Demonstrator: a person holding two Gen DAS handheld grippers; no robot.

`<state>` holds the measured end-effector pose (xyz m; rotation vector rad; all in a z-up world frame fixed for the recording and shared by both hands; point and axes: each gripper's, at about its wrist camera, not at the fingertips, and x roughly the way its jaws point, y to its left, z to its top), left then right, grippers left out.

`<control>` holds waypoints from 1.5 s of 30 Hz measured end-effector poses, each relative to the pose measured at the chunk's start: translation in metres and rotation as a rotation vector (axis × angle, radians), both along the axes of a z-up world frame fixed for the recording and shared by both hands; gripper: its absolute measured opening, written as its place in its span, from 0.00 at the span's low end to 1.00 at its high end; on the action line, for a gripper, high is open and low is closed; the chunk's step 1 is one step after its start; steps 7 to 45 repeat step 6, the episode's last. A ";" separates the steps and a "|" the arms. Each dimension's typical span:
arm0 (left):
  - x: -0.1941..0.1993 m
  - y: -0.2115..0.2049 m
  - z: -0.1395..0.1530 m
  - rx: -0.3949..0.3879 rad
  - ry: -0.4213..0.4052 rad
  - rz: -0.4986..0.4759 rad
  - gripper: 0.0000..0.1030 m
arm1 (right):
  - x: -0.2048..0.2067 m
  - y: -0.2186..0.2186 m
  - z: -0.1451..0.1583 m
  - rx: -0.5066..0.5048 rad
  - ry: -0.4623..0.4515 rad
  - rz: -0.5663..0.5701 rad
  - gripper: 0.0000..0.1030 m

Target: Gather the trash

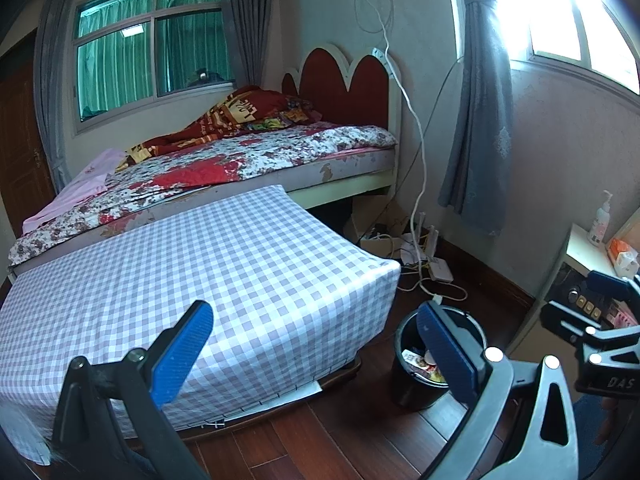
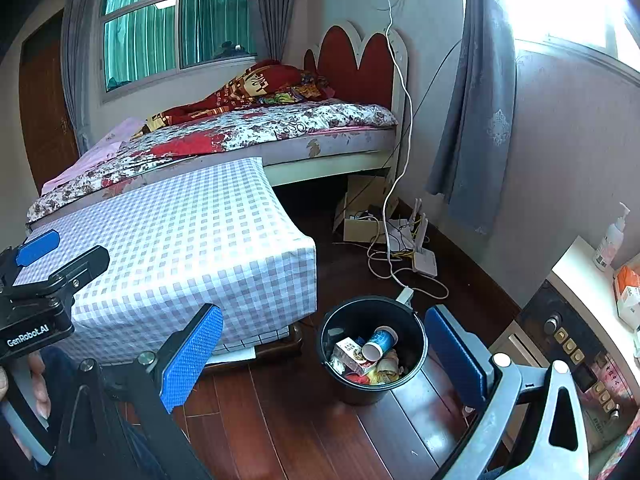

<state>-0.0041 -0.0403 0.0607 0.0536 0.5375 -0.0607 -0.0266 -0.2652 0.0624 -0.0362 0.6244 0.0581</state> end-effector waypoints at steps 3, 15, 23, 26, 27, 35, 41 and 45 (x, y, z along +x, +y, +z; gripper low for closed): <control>0.001 0.001 -0.001 0.016 -0.006 0.003 0.99 | 0.000 0.000 0.000 0.001 0.001 -0.001 0.99; 0.002 0.002 -0.002 0.015 0.002 -0.013 0.99 | 0.000 0.000 -0.001 0.001 0.003 -0.003 0.99; 0.002 0.002 -0.002 0.015 0.002 -0.013 0.99 | 0.000 0.000 -0.001 0.001 0.003 -0.003 0.99; 0.002 0.002 -0.002 0.015 0.002 -0.013 0.99 | 0.000 0.000 -0.001 0.001 0.003 -0.003 0.99; 0.002 0.002 -0.002 0.015 0.002 -0.013 0.99 | 0.000 0.000 -0.001 0.001 0.003 -0.003 0.99; 0.002 0.002 -0.002 0.015 0.002 -0.013 0.99 | 0.000 0.000 -0.001 0.001 0.003 -0.003 0.99; 0.002 0.002 -0.002 0.015 0.002 -0.013 0.99 | 0.000 0.000 -0.001 0.001 0.003 -0.003 0.99; 0.002 0.002 -0.002 0.015 0.002 -0.013 0.99 | 0.000 0.000 -0.001 0.001 0.003 -0.003 0.99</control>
